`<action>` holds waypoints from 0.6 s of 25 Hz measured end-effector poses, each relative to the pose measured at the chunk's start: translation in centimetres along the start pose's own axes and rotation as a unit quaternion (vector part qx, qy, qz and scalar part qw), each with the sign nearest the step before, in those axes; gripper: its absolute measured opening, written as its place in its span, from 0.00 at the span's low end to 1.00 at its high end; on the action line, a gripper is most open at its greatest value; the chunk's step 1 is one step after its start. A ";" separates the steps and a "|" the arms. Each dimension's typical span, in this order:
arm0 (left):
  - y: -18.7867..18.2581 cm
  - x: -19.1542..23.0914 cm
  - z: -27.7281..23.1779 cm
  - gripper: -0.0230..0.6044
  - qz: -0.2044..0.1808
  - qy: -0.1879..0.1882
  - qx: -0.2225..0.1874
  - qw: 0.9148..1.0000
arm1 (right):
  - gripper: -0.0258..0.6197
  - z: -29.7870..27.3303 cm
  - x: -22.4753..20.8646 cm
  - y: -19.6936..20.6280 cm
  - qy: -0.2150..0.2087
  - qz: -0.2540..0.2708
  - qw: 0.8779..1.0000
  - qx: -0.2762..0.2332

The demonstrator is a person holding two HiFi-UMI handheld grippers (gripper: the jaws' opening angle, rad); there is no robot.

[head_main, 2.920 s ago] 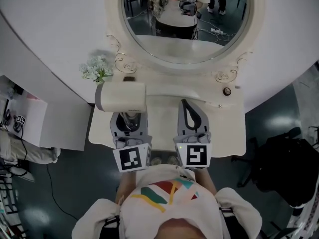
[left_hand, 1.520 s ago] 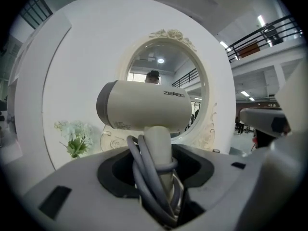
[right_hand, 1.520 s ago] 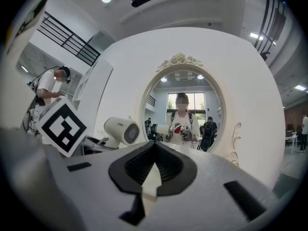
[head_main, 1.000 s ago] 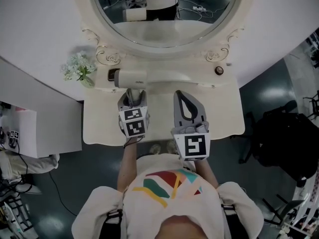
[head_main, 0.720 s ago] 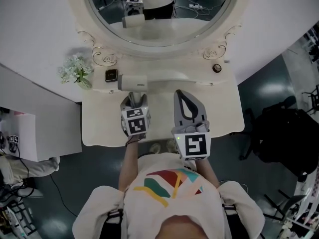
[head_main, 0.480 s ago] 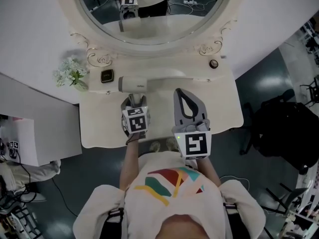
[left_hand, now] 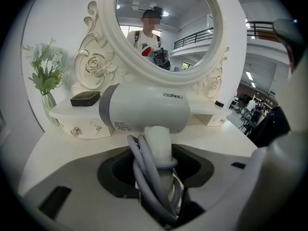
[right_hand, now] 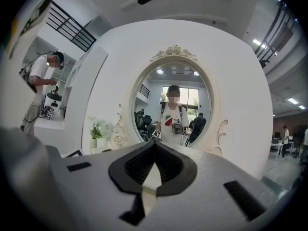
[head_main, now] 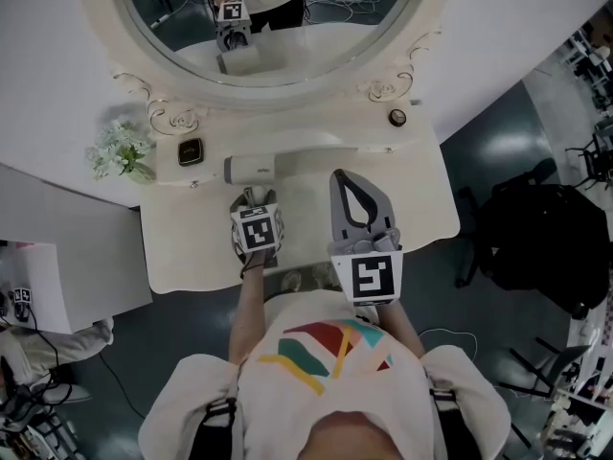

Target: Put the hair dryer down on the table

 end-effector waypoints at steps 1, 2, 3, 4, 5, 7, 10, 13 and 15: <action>0.2 -0.1 -0.2 0.35 0.000 0.001 0.002 1.000 | 0.04 -0.1 0.0 0.1 -0.001 -0.001 1.000 0.001; 0.3 -0.1 -0.5 0.35 -0.002 0.001 0.001 1.000 | 0.04 -0.1 0.0 0.1 -0.001 -0.003 1.000 0.002; 0.5 -0.1 -0.7 0.35 -0.006 -0.001 0.000 1.000 | 0.04 -0.2 0.0 0.2 -0.002 -0.003 1.000 0.003; 0.5 -0.1 -0.8 0.35 -0.009 -0.004 0.000 1.000 | 0.04 -0.2 0.0 0.2 -0.002 -0.004 1.000 0.003; 0.6 0.0 -0.9 0.35 -0.011 -0.006 0.001 1.000 | 0.04 -0.3 0.0 0.2 -0.003 -0.004 1.000 0.004; 1.0 -0.2 -1.2 0.35 -0.011 -0.004 0.004 1.000 | 0.04 -0.4 -0.1 0.3 -0.005 -0.004 1.000 0.004; 1.5 -0.4 -1.5 0.35 -0.013 -0.002 0.008 1.000 | 0.04 -0.6 -0.2 0.5 -0.005 -0.004 1.000 -0.006; 1.9 -0.5 -1.4 0.35 -0.014 -0.005 0.013 1.000 | 0.04 -0.8 0.0 0.6 -0.011 -0.011 1.000 0.003; 2.2 -0.6 -1.5 0.35 -0.016 -0.003 0.015 1.000 | 0.04 -0.8 0.0 0.6 -0.014 -0.012 1.000 0.002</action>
Point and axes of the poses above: the fingertips, and each gripper's own axes: z backward along the fingers, x to its left, y out of its underside, the point moved 5 cm from there along z, backward along the fingers, and after that the axes turned 8 degrees about -y, right-handed, at the moved point
